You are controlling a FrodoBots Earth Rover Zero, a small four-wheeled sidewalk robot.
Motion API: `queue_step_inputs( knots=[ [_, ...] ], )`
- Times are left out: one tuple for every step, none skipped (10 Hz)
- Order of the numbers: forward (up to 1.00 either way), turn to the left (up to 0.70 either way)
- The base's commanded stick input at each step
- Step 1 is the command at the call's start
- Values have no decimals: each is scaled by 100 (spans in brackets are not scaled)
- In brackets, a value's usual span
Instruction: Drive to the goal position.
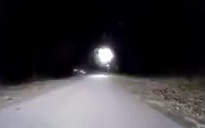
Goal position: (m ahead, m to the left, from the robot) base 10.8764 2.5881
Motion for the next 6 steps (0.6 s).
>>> queue_step_inputs(
  knots=[
    [100,0],
    [100,0],
    [100,0],
    [100,0],
    [100,0],
    [100,0]
  ],
)
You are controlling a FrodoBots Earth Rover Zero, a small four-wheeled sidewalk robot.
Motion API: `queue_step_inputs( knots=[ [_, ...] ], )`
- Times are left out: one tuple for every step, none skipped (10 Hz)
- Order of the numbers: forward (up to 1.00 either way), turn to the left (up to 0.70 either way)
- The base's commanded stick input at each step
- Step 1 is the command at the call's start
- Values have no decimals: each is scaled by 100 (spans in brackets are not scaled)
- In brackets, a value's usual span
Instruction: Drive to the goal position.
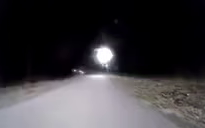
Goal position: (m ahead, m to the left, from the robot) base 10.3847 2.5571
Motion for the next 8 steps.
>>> queue_step_inputs(
  knots=[
    [100,0],
    [100,0],
    [100,1],
    [100,18],
    [100,39],
    [100,40],
    [100,13],
    [100,0]
  ],
)
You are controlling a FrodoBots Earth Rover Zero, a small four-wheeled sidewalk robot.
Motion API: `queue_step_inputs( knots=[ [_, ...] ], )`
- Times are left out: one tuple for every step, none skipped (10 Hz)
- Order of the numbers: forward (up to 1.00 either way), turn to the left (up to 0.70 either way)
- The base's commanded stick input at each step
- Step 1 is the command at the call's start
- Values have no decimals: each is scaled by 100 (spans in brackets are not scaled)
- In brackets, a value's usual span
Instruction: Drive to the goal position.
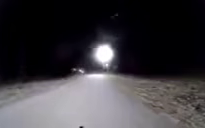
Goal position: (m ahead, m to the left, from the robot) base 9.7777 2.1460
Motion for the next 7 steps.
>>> queue_step_inputs(
  knots=[
    [100,0],
    [100,0],
    [100,0],
    [100,0],
    [100,40],
    [100,29],
    [100,11]
  ],
)
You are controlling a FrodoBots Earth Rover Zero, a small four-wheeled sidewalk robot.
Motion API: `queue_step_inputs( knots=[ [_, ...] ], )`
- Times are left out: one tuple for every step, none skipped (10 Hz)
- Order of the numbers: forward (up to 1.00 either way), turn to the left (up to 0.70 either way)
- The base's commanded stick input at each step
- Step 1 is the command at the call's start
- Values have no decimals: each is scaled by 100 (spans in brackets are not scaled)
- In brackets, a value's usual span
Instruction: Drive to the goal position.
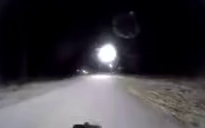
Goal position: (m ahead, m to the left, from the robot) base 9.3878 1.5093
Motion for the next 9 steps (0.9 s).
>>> queue_step_inputs(
  knots=[
    [100,3],
    [100,0],
    [100,0],
    [100,0],
    [100,0],
    [100,0],
    [100,0],
    [100,0],
    [100,10]
  ],
)
